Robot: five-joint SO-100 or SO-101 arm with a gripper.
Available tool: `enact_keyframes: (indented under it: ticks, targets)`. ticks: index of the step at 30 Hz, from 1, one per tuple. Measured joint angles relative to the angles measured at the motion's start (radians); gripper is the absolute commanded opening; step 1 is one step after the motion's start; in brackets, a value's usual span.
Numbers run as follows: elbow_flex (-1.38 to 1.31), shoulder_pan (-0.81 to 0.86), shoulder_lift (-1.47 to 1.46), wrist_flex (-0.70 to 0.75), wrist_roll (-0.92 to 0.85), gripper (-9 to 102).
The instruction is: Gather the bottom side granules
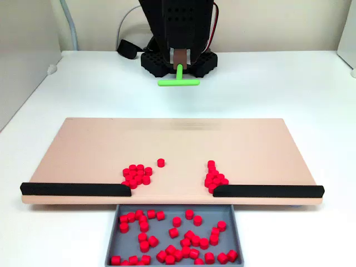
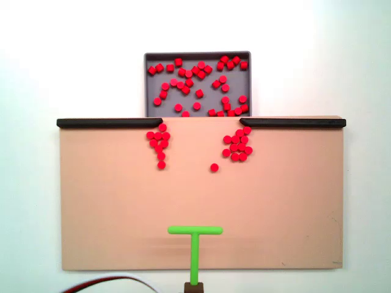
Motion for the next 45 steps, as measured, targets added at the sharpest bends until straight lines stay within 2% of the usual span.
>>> enact_keyframes:
  ticks: [6,45]
  targets:
    - [0.000,-0.058,0.031,-0.031,0.003,0]
    - [0.000,-0.057,0.031,-0.032,0.008,0]
